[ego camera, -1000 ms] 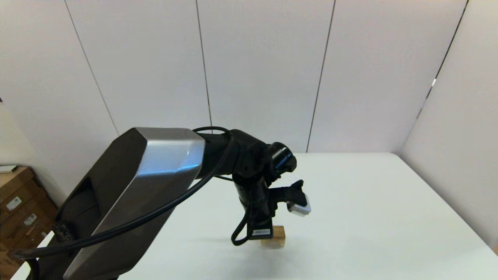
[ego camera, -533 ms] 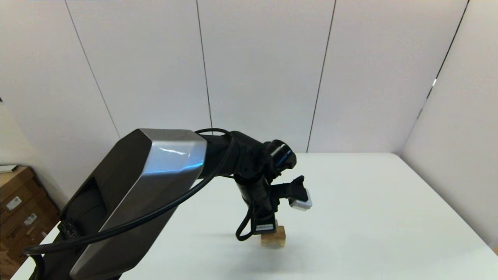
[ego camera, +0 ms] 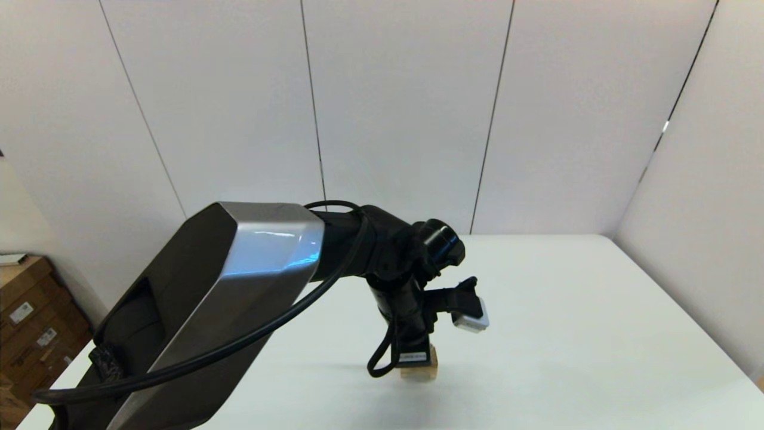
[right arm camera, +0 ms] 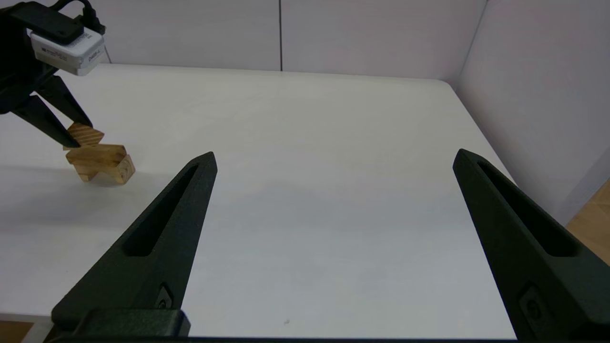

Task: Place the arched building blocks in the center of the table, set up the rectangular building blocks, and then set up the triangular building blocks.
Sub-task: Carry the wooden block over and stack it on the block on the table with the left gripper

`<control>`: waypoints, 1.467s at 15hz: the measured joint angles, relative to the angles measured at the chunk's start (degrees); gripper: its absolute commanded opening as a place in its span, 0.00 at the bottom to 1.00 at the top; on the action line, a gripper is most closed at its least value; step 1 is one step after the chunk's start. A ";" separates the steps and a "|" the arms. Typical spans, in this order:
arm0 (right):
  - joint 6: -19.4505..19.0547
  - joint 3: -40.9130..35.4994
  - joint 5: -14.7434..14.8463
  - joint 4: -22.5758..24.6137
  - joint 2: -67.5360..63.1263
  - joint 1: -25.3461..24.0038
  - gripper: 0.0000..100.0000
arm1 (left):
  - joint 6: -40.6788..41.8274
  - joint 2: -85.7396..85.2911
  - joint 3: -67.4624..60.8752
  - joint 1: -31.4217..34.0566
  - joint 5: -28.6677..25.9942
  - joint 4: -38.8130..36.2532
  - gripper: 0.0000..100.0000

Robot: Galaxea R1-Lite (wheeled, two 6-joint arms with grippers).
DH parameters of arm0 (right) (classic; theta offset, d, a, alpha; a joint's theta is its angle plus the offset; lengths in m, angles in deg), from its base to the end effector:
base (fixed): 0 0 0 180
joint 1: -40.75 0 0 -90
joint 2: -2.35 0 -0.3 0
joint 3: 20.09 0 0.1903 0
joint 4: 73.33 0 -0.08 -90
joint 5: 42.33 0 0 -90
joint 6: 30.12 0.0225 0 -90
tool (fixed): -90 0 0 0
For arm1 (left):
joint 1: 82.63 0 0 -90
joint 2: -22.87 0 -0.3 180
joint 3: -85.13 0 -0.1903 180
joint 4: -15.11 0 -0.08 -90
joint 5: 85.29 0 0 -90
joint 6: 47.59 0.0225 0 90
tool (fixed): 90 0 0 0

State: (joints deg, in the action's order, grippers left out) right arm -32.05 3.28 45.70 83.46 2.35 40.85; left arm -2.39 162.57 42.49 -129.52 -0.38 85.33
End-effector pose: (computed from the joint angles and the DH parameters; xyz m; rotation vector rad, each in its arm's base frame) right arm -0.0228 0.0008 0.0758 -0.0337 -0.0033 0.0326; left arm 0.3058 -0.3296 0.0886 1.1028 0.8728 -1.2548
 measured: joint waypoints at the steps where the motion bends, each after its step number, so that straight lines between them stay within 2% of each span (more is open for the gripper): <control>1: -0.05 0.00 -0.02 0.00 0.00 0.00 1.00 | -0.06 0.02 0.00 0.00 0.13 -0.05 0.00; 8: -0.02 0.00 0.00 0.00 0.00 0.00 1.00 | 2.32 -0.06 0.00 -0.35 2.54 0.26 0.00; 22: -0.02 0.00 0.00 0.00 -0.02 0.00 1.00 | 6.41 0.61 0.06 -1.10 3.78 -0.11 0.00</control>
State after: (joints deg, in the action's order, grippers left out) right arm -32.07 3.28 45.70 83.46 2.33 40.85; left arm 4.03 163.18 42.55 -130.61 3.40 85.22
